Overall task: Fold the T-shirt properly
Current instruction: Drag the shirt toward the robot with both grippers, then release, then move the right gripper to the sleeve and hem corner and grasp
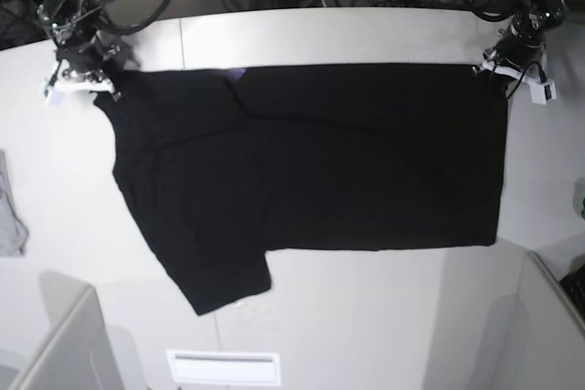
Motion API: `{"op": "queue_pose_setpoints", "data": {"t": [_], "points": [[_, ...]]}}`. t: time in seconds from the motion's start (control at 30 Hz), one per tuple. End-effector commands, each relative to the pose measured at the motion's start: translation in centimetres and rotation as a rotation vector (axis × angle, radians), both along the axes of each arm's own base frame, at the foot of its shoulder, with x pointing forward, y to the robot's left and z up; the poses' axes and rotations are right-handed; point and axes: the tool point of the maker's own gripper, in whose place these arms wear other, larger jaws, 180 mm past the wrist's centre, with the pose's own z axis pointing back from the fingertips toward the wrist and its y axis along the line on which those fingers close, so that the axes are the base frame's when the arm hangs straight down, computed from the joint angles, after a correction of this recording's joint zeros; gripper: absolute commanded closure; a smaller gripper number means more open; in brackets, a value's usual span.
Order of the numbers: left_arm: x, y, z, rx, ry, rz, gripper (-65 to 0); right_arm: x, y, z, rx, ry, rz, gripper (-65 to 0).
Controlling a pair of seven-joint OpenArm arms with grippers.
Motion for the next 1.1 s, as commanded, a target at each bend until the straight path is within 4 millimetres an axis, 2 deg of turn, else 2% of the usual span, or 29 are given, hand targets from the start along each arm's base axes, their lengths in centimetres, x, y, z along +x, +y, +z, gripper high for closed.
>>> {"op": "queue_pose_setpoints", "data": {"t": [0.0, 0.23, 0.5, 0.63, 0.77, 0.93, 1.07], "points": [[0.4, 0.7, 1.3, 0.034, -0.032, -0.012, 0.0, 0.2, -0.7, 1.3, -0.038, -0.036, 0.002, 0.0], [-2.3, 0.5, 0.8, 0.046, 0.025, -0.026, 0.0, -2.1, -1.0, 1.7, -0.077, -0.005, 0.012, 0.0], [-5.7, 0.4, -0.4, 0.042, 0.104, -0.030, 0.0, -3.6, -1.1, 2.9, -0.117, 0.002, 0.021, 0.0], [-6.9, 0.4, -0.8, 0.041, 0.133, -0.028, 0.0, -4.3, -1.1, 2.9, -0.124, 0.016, 0.026, 0.0], [-7.8, 0.6, -0.8, 0.046, 0.151, -0.028, 0.0, -4.8, -1.1, 2.7, -0.125, 0.029, 0.027, 0.0], [-7.5, 0.3, 0.4, 0.074, 0.130, -0.053, 0.0, -5.2, -1.1, 2.6, -0.123, 0.039, 0.027, 0.0], [-7.4, 0.2, 0.6, 0.075, 0.126, -0.055, 0.0, -5.3, -1.1, 2.6, -0.124, 0.039, 0.028, 0.0]]}}
